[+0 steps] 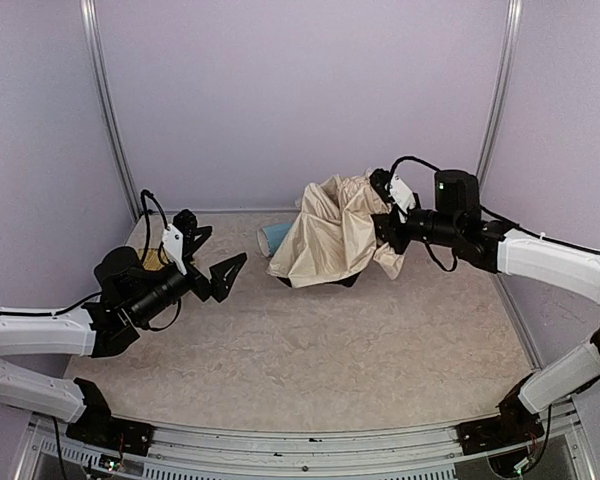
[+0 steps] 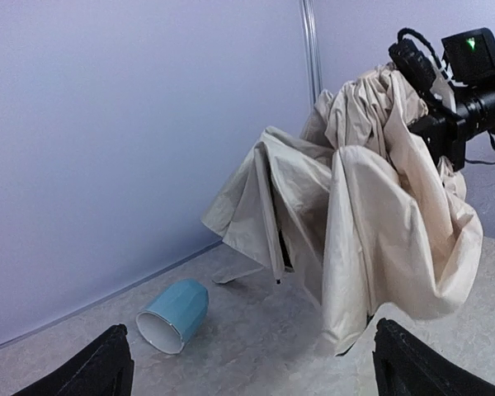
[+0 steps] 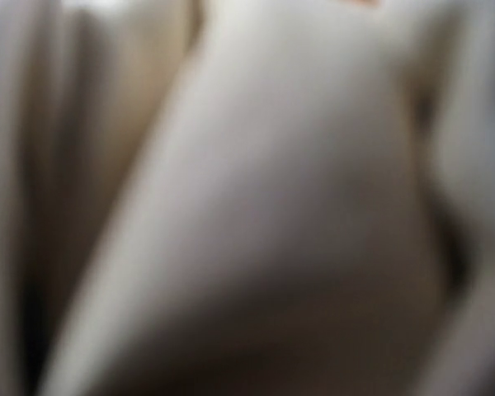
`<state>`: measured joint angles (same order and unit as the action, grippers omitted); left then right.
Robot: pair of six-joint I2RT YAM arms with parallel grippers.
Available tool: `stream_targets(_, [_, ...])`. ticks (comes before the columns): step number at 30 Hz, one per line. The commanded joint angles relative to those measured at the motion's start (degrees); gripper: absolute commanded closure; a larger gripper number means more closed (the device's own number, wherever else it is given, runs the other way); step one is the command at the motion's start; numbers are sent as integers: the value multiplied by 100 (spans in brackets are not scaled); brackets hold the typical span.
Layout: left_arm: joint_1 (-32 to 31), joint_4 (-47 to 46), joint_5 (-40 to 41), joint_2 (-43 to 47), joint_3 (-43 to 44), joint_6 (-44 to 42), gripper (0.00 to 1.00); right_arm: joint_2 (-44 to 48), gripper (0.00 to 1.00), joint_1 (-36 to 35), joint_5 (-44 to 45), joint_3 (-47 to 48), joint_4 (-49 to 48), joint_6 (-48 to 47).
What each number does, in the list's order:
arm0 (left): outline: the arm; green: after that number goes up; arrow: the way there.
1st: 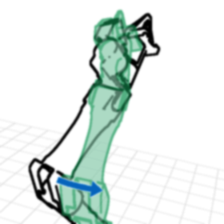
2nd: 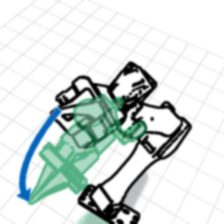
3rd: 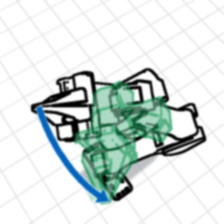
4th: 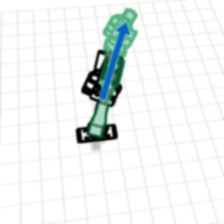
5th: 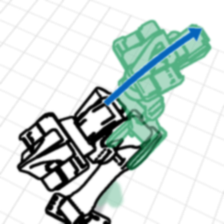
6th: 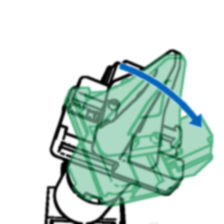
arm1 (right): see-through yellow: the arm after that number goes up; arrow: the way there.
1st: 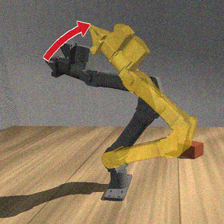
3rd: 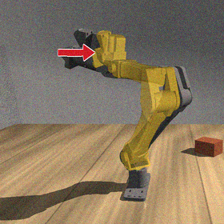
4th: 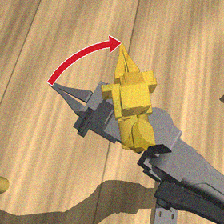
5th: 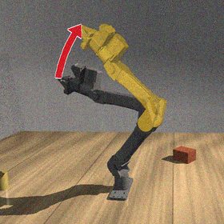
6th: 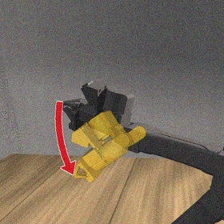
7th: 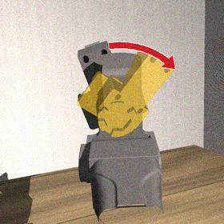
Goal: Put away the umbrella
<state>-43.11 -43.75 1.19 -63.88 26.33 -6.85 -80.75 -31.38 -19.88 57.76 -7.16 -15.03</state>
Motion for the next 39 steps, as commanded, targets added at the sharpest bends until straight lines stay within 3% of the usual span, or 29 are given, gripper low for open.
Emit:
stream_targets(1, [31,-20,80,-122,-59,-29,1,426,100,-9,2117,528,941,-1094])
stream_targets(6, [31,-62,50,-191,-18,-12,1,453,100,-13,4045,830,349,-2288])
stream_targets(10, [31,-55,114,-154,-39,-13,1,338,99,-123,4667,1162,218,-2858])
stream_targets(15, [31,-70,210,-177,-75,-16,1,30,94,-819,4478,705,527,-3207])
stream_targets(18, [34,-58,186,-209,-67,-6,1,-628,90,-1506,4317,445,1280,-3323])
stream_targets(25, [40,184,79,-239,-45,-18,1,-2432,88,-2266,2455,1608,4069,-1772])
stream_targets(27, [38,229,-11,-276,-40,5,1,-2644,79,-2396,1887,1728,4339,-1683])
stream_targets(31, [6,250,-184,-402,-29,92,1,-2534,43,-2576,1233,1789,4375,-1618])
stream_targets(32, [-2,257,-210,-418,-21,96,1,-2449,4,-2597,1083,1813,4370,-1598])
stream_targets(39, [-45,321,-245,-537,62,73,1,-1530,0,-2693,321,1926,4226,-1668])
